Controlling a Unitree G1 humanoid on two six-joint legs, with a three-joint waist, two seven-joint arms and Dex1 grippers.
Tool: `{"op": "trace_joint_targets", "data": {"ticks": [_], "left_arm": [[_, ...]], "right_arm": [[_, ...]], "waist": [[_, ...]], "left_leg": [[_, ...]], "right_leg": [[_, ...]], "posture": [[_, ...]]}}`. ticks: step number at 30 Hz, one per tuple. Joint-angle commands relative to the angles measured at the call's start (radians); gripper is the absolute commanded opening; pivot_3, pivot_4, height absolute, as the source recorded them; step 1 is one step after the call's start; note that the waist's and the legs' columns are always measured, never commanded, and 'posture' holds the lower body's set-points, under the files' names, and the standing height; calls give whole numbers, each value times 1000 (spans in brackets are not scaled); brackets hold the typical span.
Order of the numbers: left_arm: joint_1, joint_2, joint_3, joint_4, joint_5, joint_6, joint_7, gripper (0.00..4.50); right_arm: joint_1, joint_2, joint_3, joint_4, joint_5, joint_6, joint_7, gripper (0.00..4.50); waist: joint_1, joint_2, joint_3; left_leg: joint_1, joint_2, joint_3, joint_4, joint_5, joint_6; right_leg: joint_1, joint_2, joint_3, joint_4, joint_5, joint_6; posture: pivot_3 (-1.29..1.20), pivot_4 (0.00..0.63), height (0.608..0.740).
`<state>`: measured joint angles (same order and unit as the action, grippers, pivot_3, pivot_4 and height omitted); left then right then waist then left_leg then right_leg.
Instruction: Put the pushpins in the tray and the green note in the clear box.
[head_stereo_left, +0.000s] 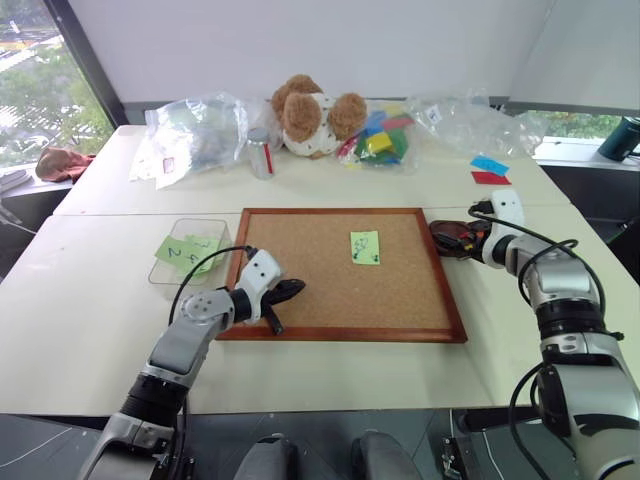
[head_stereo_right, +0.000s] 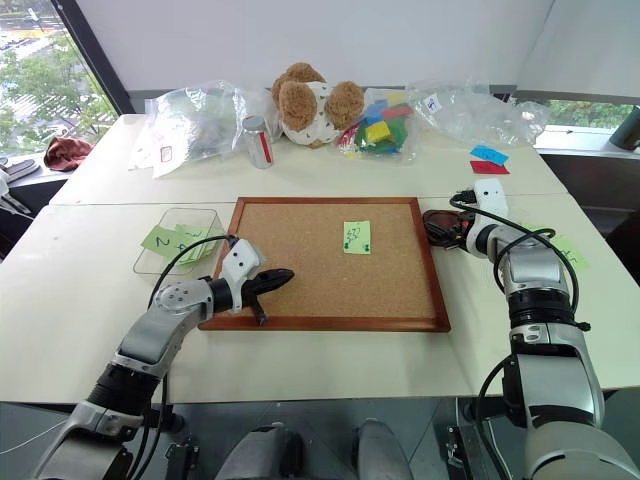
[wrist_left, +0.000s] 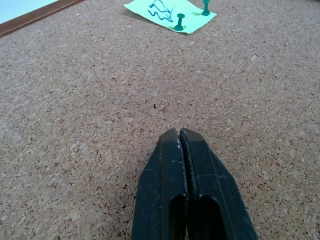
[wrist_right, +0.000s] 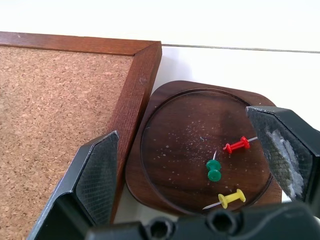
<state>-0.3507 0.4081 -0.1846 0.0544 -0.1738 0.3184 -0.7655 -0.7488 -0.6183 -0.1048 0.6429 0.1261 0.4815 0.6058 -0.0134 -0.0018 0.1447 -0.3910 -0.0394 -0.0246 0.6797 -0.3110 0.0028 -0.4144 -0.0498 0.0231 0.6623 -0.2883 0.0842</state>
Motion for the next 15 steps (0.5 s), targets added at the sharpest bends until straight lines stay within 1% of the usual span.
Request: {"op": "trace_joint_targets", "data": {"ticks": [1,4,8,11,15], "left_arm": [[21,3,-31,38,29,20,-5,0],[22,4,-29,37,28,20,-5,0],[21,4,-27,36,28,22,-4,0],[22,4,-26,34,27,22,-4,0],[24,5,-25,30,27,24,-2,0]], "right_arm": [[9,-30,-8,-153,43,38,72,4425],[63,-27,23,-344,80,108,137,4425],[110,17,81,-540,95,186,131,4425],[129,62,118,-595,85,200,107,4425],[146,88,149,-603,62,189,83,4425]], "waist": [[1,0,0],[1,1,0],[1,1,0],[1,1,0],[3,1,0]], "left_leg": [[0,0,0,0,0,0],[0,0,0,0,0,0],[0,0,0,0,0,0],[0,0,0,0,0,0],[0,0,-1,0,0,1]], "right_leg": [[0,0,0,0,0,0],[0,0,0,0,0,0],[0,0,0,0,0,0],[0,0,0,0,0,0],[0,0,0,-1,0,0]], "posture": [[0,150,740],[0,150,740],[0,150,740],[0,150,740],[0,150,740]]}}
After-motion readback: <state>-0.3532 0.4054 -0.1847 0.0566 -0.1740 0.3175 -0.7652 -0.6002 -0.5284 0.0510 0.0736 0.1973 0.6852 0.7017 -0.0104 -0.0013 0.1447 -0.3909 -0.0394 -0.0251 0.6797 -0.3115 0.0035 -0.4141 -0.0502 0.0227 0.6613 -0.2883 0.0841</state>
